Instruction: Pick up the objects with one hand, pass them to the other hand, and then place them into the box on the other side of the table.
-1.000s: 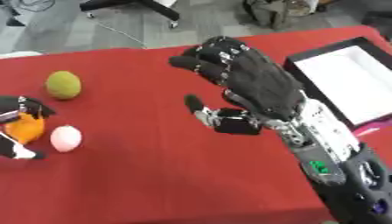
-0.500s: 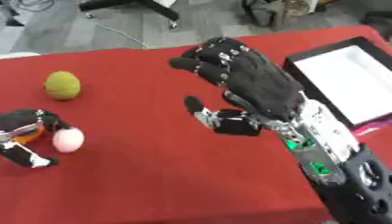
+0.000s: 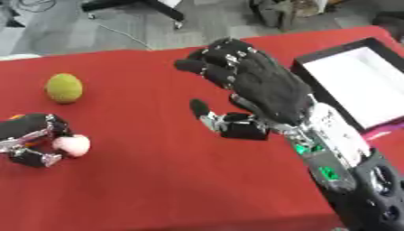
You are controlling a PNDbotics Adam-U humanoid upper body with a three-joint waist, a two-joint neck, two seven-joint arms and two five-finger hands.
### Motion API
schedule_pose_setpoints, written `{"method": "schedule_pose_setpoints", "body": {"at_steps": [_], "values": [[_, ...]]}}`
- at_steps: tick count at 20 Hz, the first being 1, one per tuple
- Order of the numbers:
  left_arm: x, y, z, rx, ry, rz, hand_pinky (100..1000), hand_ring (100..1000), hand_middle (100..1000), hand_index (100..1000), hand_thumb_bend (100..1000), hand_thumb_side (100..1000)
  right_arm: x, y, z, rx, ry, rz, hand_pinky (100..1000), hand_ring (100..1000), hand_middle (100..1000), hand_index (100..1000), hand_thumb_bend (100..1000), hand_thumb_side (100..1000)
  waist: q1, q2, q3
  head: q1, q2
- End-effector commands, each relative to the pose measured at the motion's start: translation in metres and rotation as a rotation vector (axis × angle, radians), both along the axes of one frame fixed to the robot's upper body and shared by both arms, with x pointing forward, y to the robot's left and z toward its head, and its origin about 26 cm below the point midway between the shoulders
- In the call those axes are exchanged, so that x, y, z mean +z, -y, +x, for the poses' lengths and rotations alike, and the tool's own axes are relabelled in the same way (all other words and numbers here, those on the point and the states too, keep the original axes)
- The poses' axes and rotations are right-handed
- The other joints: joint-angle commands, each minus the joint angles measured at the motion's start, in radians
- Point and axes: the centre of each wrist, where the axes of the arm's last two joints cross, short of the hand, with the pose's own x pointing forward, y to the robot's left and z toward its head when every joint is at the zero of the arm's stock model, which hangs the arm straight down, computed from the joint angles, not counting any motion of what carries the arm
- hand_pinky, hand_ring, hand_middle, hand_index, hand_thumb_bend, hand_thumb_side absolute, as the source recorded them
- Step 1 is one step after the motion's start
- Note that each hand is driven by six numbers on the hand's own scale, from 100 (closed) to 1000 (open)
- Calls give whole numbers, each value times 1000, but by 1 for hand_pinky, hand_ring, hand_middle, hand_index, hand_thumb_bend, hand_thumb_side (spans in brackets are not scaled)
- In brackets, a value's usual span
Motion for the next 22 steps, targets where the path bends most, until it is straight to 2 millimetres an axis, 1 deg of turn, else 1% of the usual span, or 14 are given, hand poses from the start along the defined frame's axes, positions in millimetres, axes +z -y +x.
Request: {"method": "schedule_pose_setpoints", "body": {"at_steps": [1,4,8,9,10,11,13,14,16,18,20,22], "values": [[27,0,5,-20,89,-68,608,447,426,614,100,150,8,-1,-1,12,20,10,777,717,731,885,100,259,0,-13,3,-1,-3],[44,13,10,-83,106,-157,608,442,421,610,100,159,10,-2,-2,22,28,5,778,719,733,889,100,262,-1,-15,6,1,-3],[62,40,19,-201,60,-288,602,433,413,603,100,176,14,-4,-4,39,46,6,787,741,753,907,100,286,-2,-18,7,4,-3],[66,48,21,-230,38,-316,600,431,410,600,100,183,15,-4,-4,43,51,3,814,787,793,927,149,311,-3,-19,7,4,-3],[70,56,23,-260,12,-344,600,430,410,600,100,185,16,-5,-4,49,56,-4,828,810,813,940,175,326,-3,-19,8,5,-3],[74,64,25,-290,-15,-369,599,429,408,598,100,188,17,-6,-5,55,59,-15,863,850,848,959,218,356,-3,-19,9,5,-3],[82,79,28,-344,-69,-409,598,427,407,597,100,192,19,-9,-5,72,64,-37,897,894,889,982,267,389,-4,-19,10,5,-3],[85,85,30,-369,-92,-424,599,427,407,597,100,192,20,-10,-5,80,65,-48,906,908,900,990,277,399,-5,-19,11,5,-3],[91,97,33,-413,-133,-442,599,427,407,597,100,194,21,-12,-5,89,61,-66,909,913,905,995,292,390,-6,-19,11,7,-3],[93,109,35,-455,-178,-456,598,425,405,595,100,198,22,-13,-6,96,65,-77,911,912,905,999,318,352,-6,-19,10,7,-3],[95,119,36,-494,-215,-462,598,426,406,596,100,198,24,-14,-6,101,72,-90,908,905,901,1000,317,339,-7,-18,10,8,-3],[98,132,36,-536,-231,-466,599,426,406,595,100,199,25,-16,-7,108,73,-102,901,896,892,998,302,347,-7,-17,9,11,-3]]}}
